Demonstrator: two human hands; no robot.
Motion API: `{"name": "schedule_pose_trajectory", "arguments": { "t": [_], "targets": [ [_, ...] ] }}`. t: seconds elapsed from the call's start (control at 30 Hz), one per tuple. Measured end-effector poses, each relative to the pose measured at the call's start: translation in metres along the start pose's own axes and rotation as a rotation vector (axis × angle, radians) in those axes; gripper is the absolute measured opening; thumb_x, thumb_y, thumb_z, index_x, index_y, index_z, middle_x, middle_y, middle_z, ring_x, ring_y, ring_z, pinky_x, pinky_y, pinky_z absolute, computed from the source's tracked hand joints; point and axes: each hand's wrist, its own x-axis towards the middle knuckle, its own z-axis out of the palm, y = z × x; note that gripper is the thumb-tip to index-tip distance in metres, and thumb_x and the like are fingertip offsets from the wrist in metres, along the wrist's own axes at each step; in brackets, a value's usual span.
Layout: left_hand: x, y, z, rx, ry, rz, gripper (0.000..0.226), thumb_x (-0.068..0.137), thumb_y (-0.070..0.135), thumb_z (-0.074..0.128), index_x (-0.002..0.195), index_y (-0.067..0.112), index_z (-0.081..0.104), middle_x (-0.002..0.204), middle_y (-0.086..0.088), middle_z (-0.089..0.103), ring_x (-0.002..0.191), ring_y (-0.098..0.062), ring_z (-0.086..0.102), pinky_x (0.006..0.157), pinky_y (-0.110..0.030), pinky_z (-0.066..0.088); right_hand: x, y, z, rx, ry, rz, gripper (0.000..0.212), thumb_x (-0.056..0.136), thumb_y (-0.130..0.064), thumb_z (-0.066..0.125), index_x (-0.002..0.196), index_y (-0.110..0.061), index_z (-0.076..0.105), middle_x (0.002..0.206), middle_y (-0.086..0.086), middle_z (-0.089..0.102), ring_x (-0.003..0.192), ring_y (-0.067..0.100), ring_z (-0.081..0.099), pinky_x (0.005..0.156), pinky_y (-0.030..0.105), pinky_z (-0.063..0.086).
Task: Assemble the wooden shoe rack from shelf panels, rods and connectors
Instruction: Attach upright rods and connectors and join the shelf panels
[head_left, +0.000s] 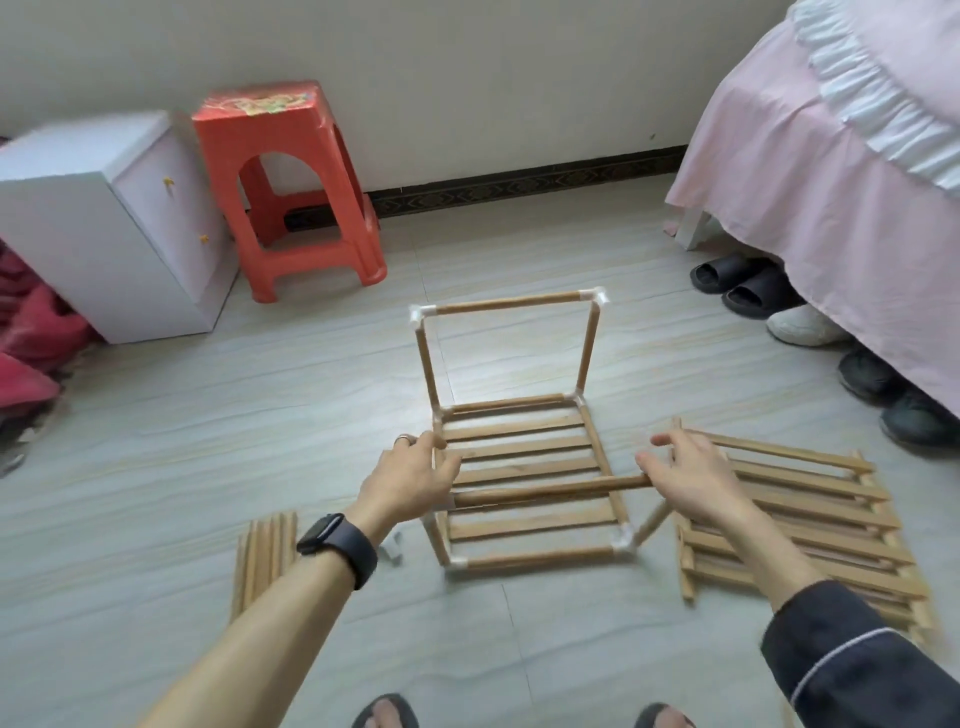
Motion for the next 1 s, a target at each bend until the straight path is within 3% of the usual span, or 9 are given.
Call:
{"name": "schedule_pose_trajectory", "arguments": {
  "t": [0.13,0.23,0.3,0.4,0.47,0.63,0.77,0.87,1.0],
  "targets": [
    [-0.027,-0.007,0.024,-0.331,0.056,-0.172,0.050,0.098,0.045,0.048,0.139,0.018,0.043,0.126,-0.009,0.058,0.117,-0.027,0.055,0.090,-0.037,0.044,-0.022,0.000,0.013,0.241,0.032,-0.014,0.047,0.105,-0.035,0.044,0.149,-0.018,0.039,0.156,0.014,0.032,0.139,0.030,0.042,0.114,0.046,0.032],
    [-0.032,-0.003,0.038,-0.524,0.112,-0.310,0.044,0.096,0.040,0.044,0.119,0.005,0.053,0.112,-0.020,0.065,0.097,-0.034,0.060,0.077,-0.041,0.047,-0.026,0.000,0.016,0.271,0.086,0.026,0.058,0.105,-0.032,0.042,0.157,-0.021,0.020,0.152,0.018,0.042,0.136,0.034,0.046,0.106,0.046,0.040],
    [-0.030,-0.002,0.042,-0.555,0.144,-0.337,0.041,0.098,0.034,0.040,0.115,-0.001,0.055,0.111,-0.024,0.065,0.100,-0.037,0.060,0.076,-0.039,0.044,-0.023,0.008,0.018,0.261,0.092,0.122,0.056,0.104,-0.033,0.042,0.154,-0.015,0.026,0.138,0.020,0.056,0.118,0.037,0.056,0.087,0.039,0.044],
    [-0.026,-0.004,0.039,-0.542,0.127,-0.301,0.033,0.101,0.036,0.037,0.111,0.007,0.050,0.107,-0.013,0.065,0.099,-0.031,0.060,0.083,-0.041,0.048,-0.020,0.017,0.021,0.314,0.074,0.160,0.030,0.104,-0.032,0.042,0.128,-0.014,0.050,0.114,0.014,0.065,0.095,0.029,0.057,0.076,0.036,0.039],
    [-0.021,-0.009,0.038,-0.529,0.107,-0.255,0.029,0.100,0.038,0.035,0.099,0.011,0.049,0.099,-0.010,0.068,0.092,-0.030,0.063,0.082,-0.043,0.049,-0.021,0.021,0.026,0.337,0.076,0.144,0.022,0.105,-0.032,0.041,0.115,-0.016,0.051,0.109,0.011,0.063,0.094,0.027,0.055,0.076,0.036,0.039],
    [0.001,-0.014,0.035,-0.515,0.129,-0.203,0.030,0.100,0.031,0.037,0.080,0.010,0.045,0.086,-0.012,0.068,0.074,-0.027,0.057,0.074,-0.042,0.048,-0.017,0.017,0.027,0.365,0.086,0.128,0.022,0.105,-0.031,0.039,0.112,-0.014,0.051,0.107,0.010,0.060,0.100,0.029,0.054,0.081,0.037,0.040],
    [0.011,-0.012,0.033,-0.477,0.147,-0.203,0.032,0.101,0.029,0.037,0.080,0.008,0.050,0.085,-0.014,0.069,0.069,-0.024,0.059,0.075,-0.043,0.054,-0.007,0.011,0.023,0.323,0.073,0.143,0.024,0.104,-0.030,0.037,0.111,-0.011,0.050,0.107,0.014,0.060,0.101,0.034,0.055,0.081,0.038,0.040],
    [0.013,-0.011,0.033,-0.463,0.153,-0.219,0.032,0.101,0.031,0.037,0.083,0.008,0.051,0.087,-0.015,0.070,0.078,-0.031,0.063,0.082,-0.050,0.058,-0.001,0.009,0.020,0.277,0.057,0.158,0.025,0.104,-0.030,0.035,0.111,-0.010,0.048,0.108,0.014,0.061,0.102,0.034,0.054,0.080,0.039,0.040],
    [0.012,-0.008,0.032,-0.469,0.100,-0.215,0.037,0.105,0.041,0.031,0.106,0.007,0.046,0.085,-0.010,0.071,0.088,-0.028,0.067,0.083,-0.045,0.054,0.009,0.004,0.013,0.268,0.054,0.158,0.027,0.104,-0.028,0.035,0.116,-0.008,0.049,0.111,0.016,0.064,0.103,0.034,0.056,0.080,0.038,0.040]
  ]
}}
